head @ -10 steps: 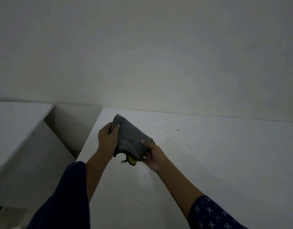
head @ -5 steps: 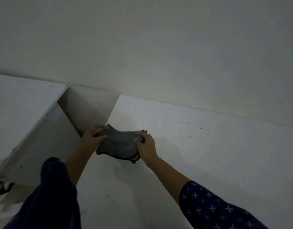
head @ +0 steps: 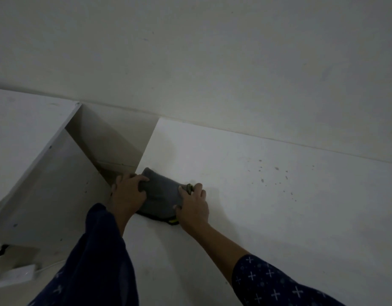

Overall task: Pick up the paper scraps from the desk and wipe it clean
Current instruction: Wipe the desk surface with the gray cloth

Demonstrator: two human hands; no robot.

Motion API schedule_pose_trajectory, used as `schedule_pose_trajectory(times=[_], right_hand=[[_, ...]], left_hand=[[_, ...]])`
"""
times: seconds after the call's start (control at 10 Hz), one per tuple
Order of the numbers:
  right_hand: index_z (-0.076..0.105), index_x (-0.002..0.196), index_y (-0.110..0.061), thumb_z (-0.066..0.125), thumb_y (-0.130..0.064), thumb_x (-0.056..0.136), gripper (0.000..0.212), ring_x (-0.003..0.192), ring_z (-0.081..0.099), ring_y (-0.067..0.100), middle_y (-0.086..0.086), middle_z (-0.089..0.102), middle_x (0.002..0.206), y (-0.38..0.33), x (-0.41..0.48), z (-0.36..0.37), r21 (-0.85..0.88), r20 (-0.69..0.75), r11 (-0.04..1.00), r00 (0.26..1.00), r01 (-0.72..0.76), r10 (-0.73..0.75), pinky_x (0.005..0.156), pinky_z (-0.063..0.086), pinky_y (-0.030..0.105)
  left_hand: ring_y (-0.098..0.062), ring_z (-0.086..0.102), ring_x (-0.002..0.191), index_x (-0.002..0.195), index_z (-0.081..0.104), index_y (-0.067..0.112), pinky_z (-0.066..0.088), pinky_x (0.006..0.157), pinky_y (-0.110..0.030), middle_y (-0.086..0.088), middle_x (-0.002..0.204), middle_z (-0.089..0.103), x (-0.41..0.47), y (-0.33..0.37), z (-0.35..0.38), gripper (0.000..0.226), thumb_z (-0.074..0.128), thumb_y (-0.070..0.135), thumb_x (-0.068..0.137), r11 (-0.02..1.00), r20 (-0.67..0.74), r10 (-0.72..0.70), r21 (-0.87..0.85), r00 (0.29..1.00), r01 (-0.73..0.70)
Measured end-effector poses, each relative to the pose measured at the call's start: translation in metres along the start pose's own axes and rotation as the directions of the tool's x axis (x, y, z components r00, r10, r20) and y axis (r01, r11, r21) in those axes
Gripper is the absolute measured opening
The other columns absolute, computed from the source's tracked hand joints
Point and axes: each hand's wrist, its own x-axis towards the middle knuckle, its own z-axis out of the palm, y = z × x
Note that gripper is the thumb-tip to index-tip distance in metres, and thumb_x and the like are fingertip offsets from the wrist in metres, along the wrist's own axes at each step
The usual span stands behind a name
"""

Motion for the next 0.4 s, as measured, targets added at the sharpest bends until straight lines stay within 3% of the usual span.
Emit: schedule_pose_trajectory(times=[0.1,0.2,0.4], right_hand=[[0.025,0.147,-0.028,0.05,-0.033,0.093,0.06,0.143,0.003,0.038,0.015,-0.004,0.157,0.002,0.001,-0.005,-0.071,0.074,0.997,0.997,-0.003,0.008,0.112,0.022,0.046],[0.018,0.149,-0.029,0.044,-0.032,0.096,0.059,0.145,-0.011,0.036,0.013,-0.015,0.157,0.006,-0.001,-0.007,-0.046,0.134,0.999,0.991,0.021,-0.015,0.116,0.013,0.048],[0.001,0.151,-0.018,0.026,-0.04,0.101,0.06,0.147,-0.004,0.021,0.006,-0.003,0.16,0.027,-0.005,-0.046,0.104,-0.112,0.993,0.993,0.048,-0.036,0.119,0.006,0.038]], left_hand=[[-0.033,0.038,0.11,0.109,0.059,0.018,0.038,0.094,-0.045,-0.014,0.118,0.047,-0.007,0.013,0.005,0.037,0.058,0.009,0.073,0.992,-0.081,-0.041,0.117,0.996,0.051],[-0.035,0.038,0.114,0.113,0.057,0.012,0.036,0.094,-0.046,-0.017,0.125,0.046,-0.014,0.018,0.008,0.04,0.057,0.007,0.073,0.987,-0.093,-0.025,0.158,0.995,0.04],[-0.032,0.029,0.137,0.136,0.042,0.008,0.025,0.108,-0.047,-0.015,0.148,0.034,-0.023,0.063,0.001,0.047,0.047,0.02,0.091,0.982,-0.207,0.102,0.176,0.973,-0.066]])
